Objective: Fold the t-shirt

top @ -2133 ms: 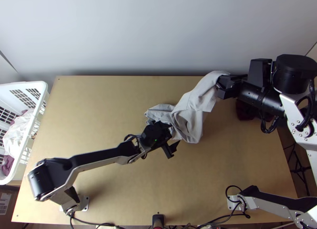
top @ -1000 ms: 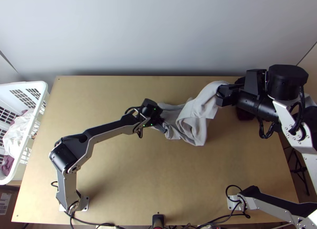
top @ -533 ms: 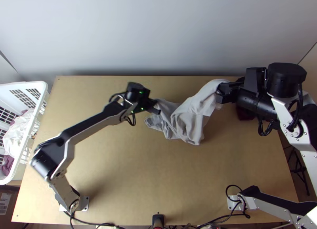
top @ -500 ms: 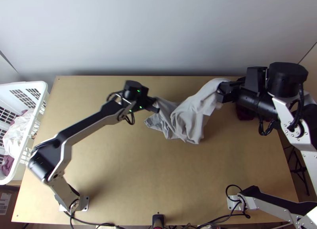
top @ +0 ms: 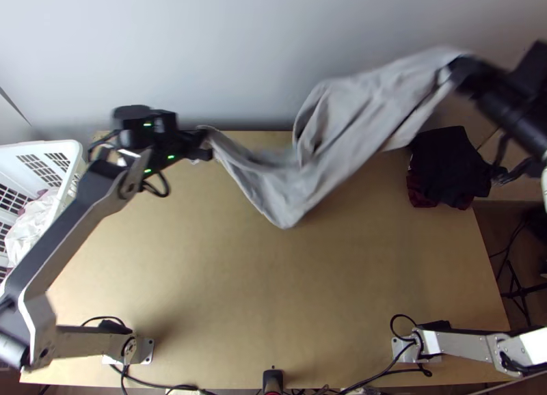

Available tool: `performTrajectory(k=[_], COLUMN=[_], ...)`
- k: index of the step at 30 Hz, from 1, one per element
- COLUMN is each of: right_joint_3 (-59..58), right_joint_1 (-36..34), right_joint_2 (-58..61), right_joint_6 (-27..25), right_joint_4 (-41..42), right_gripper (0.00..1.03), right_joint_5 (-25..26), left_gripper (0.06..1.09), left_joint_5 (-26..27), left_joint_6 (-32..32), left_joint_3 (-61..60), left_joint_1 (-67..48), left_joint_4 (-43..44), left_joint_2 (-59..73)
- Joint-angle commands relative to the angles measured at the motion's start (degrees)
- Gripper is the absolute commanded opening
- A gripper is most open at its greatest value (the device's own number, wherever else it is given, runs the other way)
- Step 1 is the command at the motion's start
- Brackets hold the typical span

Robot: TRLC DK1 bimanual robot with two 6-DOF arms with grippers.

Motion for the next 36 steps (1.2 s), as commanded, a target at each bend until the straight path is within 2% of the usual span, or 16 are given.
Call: performTrajectory(k=[1,4,6,7,9,10,13,15,25,29,32,36], right_joint_3=[10.2,7.5,6.9,6.9,6.9,6.9,6.7,6.3,3.0,0.9,-0.2,0.0], right_joint_1=[-6.7,-6.4,-5.8,-5.5,-5.0,-4.4,-3.1,-2.4,-0.7,0.5,1.8,3.6], right_joint_2=[4.2,2.9,2.8,2.8,2.9,2.9,2.9,2.9,1.5,0.2,-0.7,-1.4], right_joint_6=[4.1,4.1,4.1,4.1,4.1,4.1,4.1,4.1,4.0,3.9,3.7,3.9], right_joint_4=[1.5,1.5,1.5,1.5,1.6,1.6,1.5,1.5,1.4,1.4,1.4,1.4], right_gripper=[0.03,0.03,0.03,0.03,0.03,0.03,0.03,0.03,0.03,0.03,0.03,0.03], right_joint_5=[0.0,0.0,0.0,0.0,0.0,0.1,0.1,0.1,0.1,0.2,0.2,0.2], left_gripper=[0.12,0.11,0.13,0.23,0.75,0.88,0.89,1.02,1.02,1.02,1.02,1.02], left_joint_5=[8.4,11.2,11.1,11.1,11.2,11.2,11.3,11.2,8.9,3.9,-1.1,-1.7], left_joint_6=[3.4,11.1,13.2,13.4,13.5,13.1,12.4,10.9,8.6,4.2,1.5,-1.7], left_joint_3=[-12.1,-21.7,-27.4,-28.9,-30.7,-30.5,-29.9,-30.1,-33.9,-33.5,-30.3,-21.4], left_joint_1=[4.5,-1.3,-6.3,-7.4,-11.0,-12.4,-17.0,-21.3,-24.7,-27.9,-29.5,-31.4], left_joint_4=[-5.0,-11.1,-12.2,-13.2,-15.8,-17.7,-20.6,-20.8,-12.7,-3.9,2.2,2.9], left_joint_2=[-19.1,-31.5,-38.1,-40.0,-41.6,-41.2,-38.7,-38.0,-30.0,-23.9,-16.4,-5.2])
